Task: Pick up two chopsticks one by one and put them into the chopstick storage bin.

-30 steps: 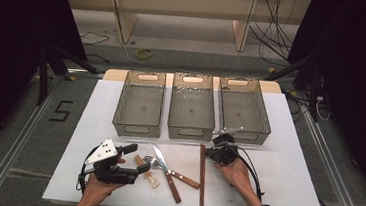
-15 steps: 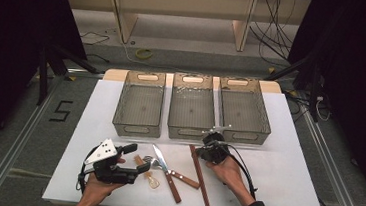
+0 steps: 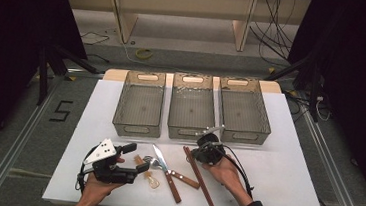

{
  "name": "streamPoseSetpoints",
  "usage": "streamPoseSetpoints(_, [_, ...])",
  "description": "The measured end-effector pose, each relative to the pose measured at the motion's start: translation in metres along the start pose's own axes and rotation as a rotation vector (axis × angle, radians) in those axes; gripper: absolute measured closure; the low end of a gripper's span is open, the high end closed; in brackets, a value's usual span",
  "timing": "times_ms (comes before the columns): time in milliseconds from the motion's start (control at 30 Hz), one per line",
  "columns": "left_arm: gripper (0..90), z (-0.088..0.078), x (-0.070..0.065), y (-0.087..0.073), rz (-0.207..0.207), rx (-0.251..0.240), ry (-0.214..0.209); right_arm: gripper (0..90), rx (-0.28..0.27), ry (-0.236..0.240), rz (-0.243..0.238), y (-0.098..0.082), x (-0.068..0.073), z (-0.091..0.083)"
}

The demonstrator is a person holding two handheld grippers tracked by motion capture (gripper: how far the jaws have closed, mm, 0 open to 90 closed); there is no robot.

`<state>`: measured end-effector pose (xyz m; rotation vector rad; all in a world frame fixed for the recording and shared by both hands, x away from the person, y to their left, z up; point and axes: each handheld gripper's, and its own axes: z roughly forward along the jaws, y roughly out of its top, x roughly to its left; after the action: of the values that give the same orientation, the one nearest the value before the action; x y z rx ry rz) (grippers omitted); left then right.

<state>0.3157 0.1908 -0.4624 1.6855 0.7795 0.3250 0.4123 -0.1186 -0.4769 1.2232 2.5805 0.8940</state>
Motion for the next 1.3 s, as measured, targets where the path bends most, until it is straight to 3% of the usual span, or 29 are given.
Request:
streamPoseSetpoints(67, [15.9,0.000,0.000,0.000,-0.002,-0.001,-0.001,79.5,0.011,-0.010,-0.012,0.000,0.001,-0.003])
streamPoseSetpoints(133, [15.9,0.000,0.000,0.000,-0.004,-0.002,-0.001,67.9,0.021,-0.023,-0.034,-0.002,0.004,-0.013])
streamPoseSetpoints(167, [15.9,0.000,0.000,0.000,-0.003,-0.002,-0.002,67.9,0.021,-0.023,-0.034,-0.002,0.004,-0.013])
streamPoseSetpoints(200, [15.9,-0.001,0.000,0.000,-0.002,-0.003,-0.001,62.4,0.029,-0.019,-0.039,-0.002,0.004,-0.016])
streamPoseSetpoints(267, [15.9,-0.001,0.000,0.000,-0.003,-0.002,-0.002,54.1,0.069,-0.007,-0.056,-0.008,0.009,-0.025])
streamPoseSetpoints(400, [15.9,-0.001,0.000,0.000,-0.003,-0.002,-0.001,51.0,0.095,-0.023,-0.070,-0.014,0.014,-0.031])
streamPoseSetpoints(800, [15.9,0.000,0.000,0.000,-0.001,0.000,-0.001,48.5,0.157,-0.033,-0.076,-0.021,0.016,-0.027])
streamPoseSetpoints(1300, [15.9,0.000,0.001,0.000,-0.001,0.004,-0.001,62.6,0.244,-0.088,-0.150,-0.019,0.023,-0.024])
